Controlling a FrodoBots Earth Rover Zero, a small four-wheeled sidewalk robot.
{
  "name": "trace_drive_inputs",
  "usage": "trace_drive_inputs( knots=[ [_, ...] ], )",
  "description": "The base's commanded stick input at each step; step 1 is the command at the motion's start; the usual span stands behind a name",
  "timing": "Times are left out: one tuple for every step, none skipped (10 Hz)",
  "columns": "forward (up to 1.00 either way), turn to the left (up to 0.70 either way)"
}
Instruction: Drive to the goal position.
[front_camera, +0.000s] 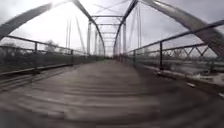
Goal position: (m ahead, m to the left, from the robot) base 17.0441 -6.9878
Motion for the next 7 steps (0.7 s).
trace_drive_inputs(
  knots=[
    [1.0, 0.0],
    [1.0, -0.04],
    [1.0, -0.24],
    [1.0, -0.11],
    [1.0, -0.03],
    [1.0, 0.0],
    [1.0, 0.0]
  ],
)
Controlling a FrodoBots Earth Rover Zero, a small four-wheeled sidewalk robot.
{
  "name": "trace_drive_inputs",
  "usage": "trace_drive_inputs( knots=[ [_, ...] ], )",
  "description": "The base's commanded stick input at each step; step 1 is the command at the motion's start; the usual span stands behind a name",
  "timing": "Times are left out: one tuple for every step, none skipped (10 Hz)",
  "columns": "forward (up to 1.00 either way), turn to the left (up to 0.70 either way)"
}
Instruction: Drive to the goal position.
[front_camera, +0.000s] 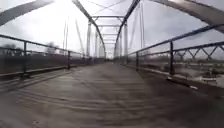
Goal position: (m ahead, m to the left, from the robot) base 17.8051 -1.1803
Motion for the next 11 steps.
trace_drive_inputs(
  knots=[
    [1.0, 0.0],
    [1.0, 0.0],
    [1.0, 0.0],
    [1.0, 0.0],
    [1.0, 0.0],
    [1.0, 0.0],
    [1.0, 0.0],
    [1.0, 0.0],
    [1.0, 0.0],
    [1.0, 0.0],
    [1.0, 0.0]
  ],
)
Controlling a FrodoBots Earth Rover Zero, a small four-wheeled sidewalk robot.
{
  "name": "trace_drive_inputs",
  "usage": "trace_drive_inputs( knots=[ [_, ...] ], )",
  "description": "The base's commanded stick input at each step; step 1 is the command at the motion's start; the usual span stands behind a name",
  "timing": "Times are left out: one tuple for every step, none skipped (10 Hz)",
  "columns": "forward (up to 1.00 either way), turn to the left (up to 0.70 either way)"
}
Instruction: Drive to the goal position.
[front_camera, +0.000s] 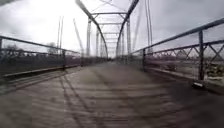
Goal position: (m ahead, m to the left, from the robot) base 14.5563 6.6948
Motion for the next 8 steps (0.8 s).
trace_drive_inputs(
  knots=[
    [1.0, -0.09],
    [1.0, -0.22],
    [1.0, -0.27],
    [1.0, -0.27],
    [1.0, -0.08],
    [1.0, 0.0],
    [1.0, 0.0],
    [1.0, 0.0]
  ],
)
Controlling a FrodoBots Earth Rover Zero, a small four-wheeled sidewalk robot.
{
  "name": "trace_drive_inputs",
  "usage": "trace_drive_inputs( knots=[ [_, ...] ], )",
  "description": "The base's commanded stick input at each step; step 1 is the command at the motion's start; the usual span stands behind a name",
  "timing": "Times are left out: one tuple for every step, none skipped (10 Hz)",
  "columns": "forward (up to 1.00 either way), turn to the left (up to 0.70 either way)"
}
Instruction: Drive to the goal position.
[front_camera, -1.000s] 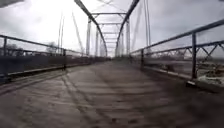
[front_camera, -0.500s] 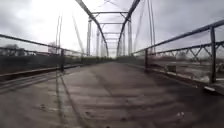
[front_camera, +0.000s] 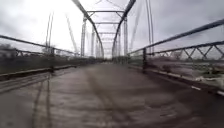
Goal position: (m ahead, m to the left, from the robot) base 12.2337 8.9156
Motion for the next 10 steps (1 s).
trace_drive_inputs(
  knots=[
    [1.0, 0.0],
    [1.0, 0.0],
    [1.0, 0.0],
    [1.0, 0.0],
    [1.0, 0.0],
    [1.0, 0.0],
    [1.0, 0.0],
    [1.0, 0.0],
    [1.0, 0.0],
    [1.0, 0.0]
  ],
)
